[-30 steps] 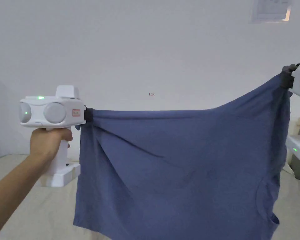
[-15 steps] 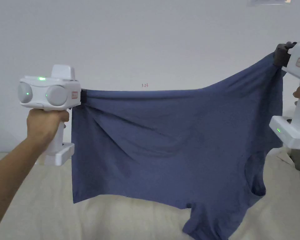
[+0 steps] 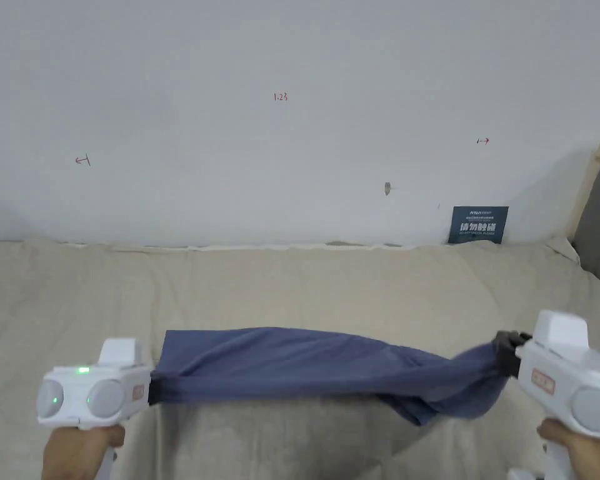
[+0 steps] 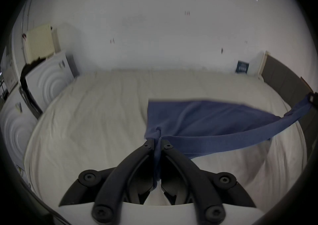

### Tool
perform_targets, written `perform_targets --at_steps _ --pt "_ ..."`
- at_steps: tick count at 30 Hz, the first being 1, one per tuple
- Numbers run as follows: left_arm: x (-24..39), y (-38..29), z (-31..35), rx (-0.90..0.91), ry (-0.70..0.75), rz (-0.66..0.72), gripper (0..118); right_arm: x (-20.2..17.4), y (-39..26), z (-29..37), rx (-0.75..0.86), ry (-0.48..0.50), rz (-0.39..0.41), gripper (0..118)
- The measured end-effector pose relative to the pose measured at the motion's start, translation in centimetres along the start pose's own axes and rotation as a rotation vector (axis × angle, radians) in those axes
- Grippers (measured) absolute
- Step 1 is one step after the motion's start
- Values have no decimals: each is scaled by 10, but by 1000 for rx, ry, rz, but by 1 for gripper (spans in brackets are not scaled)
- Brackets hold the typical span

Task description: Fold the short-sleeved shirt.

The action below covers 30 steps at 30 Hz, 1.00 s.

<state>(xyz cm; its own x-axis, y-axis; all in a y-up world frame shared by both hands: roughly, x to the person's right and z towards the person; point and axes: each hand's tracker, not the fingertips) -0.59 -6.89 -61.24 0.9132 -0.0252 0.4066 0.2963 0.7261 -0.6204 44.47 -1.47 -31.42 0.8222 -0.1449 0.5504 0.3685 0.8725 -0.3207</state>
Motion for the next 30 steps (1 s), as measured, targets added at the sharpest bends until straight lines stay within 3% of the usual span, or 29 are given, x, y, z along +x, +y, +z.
perform_targets --at_steps 7,14,18,23,28,30 --pt "-26 -116 32 -133 -48 35 6 18 -120 74 -151 19 0 2" --pt "-56 -196 95 -178 -49 117 6 34 -192 175 -245 26 -23 2" --pt "-65 -239 138 -210 -62 97 6 45 -223 212 -335 15 15 2" --pt "-69 -276 169 -231 -64 83 6 51 -257 225 -486 -40 27 2" --pt "-70 -288 168 -225 -56 169 6 58 -275 198 -576 -70 -84 2" --pt "-69 -287 170 -233 -48 188 15 53 -273 197 -562 -83 -103 3"
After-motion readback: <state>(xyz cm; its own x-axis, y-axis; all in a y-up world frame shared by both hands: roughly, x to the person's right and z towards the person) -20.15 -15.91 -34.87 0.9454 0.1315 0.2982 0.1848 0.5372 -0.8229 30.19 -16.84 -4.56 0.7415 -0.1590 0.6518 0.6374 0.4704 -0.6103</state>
